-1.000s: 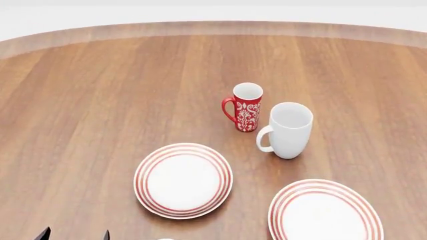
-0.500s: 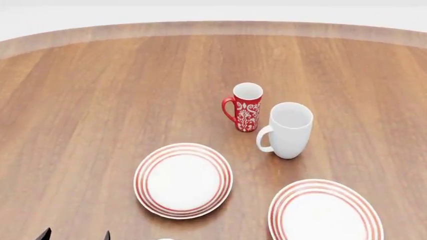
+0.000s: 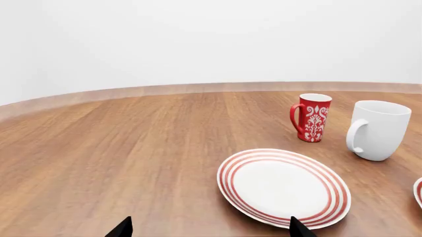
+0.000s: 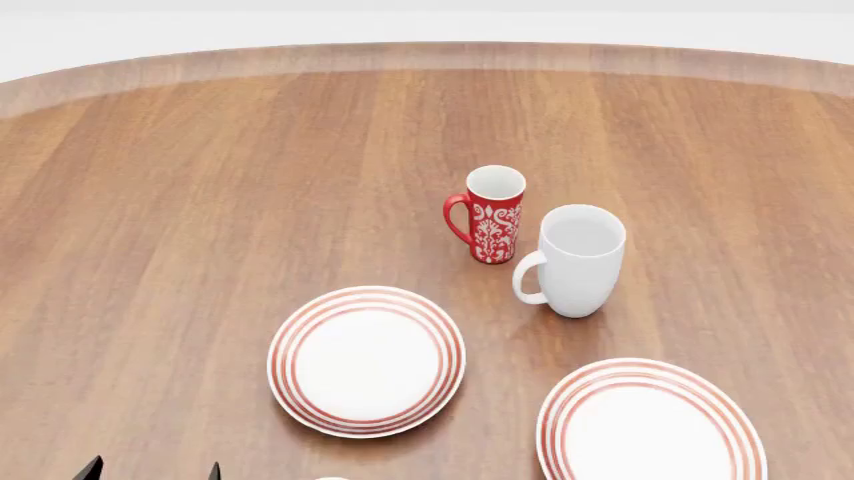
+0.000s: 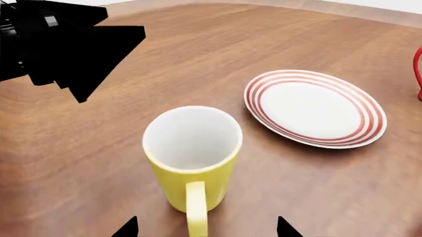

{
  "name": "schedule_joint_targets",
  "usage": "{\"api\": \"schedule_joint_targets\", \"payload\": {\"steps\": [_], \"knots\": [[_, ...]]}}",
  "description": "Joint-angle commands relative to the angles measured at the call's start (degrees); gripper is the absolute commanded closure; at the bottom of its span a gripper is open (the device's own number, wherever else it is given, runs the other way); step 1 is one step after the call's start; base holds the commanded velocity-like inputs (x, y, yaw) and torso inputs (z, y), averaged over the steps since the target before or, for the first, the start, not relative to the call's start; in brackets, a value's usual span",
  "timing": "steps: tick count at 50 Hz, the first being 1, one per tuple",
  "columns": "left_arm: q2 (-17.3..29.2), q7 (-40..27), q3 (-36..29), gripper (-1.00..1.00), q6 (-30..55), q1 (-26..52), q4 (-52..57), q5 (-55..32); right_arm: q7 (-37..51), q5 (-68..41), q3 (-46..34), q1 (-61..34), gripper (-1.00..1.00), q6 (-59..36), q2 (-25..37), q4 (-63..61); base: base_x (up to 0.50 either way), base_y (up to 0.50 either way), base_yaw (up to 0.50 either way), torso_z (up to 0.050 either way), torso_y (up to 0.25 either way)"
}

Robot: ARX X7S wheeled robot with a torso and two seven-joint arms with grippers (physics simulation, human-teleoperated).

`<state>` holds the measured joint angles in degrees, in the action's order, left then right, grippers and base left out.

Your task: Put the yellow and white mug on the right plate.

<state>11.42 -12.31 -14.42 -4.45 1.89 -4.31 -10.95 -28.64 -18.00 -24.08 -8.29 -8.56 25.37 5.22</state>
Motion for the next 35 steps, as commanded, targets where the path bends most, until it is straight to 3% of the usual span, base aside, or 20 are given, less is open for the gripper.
{"api": "schedule_joint_targets", "payload": {"steps": [1,33,34,35], "knots": [[0.23,-0.17,-0.32,-1.0,-0.03,0.08,-0.03,-0.31,-0.61,1.98,-2.01,-1.89,-1.0,1.37,-1.72,4.35,0.0,0.0,0.0,0.0,0.0],[0.7,-0.41,-1.63,-1.0,-0.63,0.23,-0.85,-0.61,-2.71,4.44,-4.54,-8.4,-1.0,6.55,-6.42,17.71,0.0,0.0,0.0,0.0,0.0],[0.72,-0.44,-1.61,-1.0,-0.63,0.25,-0.85,-0.67,-2.69,4.53,-4.62,-8.41,1.0,6.71,-6.51,17.89,0.0,0.0,0.0,0.0,0.0],[0.74,-0.46,-1.6,-1.0,-0.65,0.26,-0.88,-0.73,-2.65,4.59,-4.66,-8.49,1.0,6.88,-6.62,18.2,0.0,0.0,0.0,0.0,0.0]]}}
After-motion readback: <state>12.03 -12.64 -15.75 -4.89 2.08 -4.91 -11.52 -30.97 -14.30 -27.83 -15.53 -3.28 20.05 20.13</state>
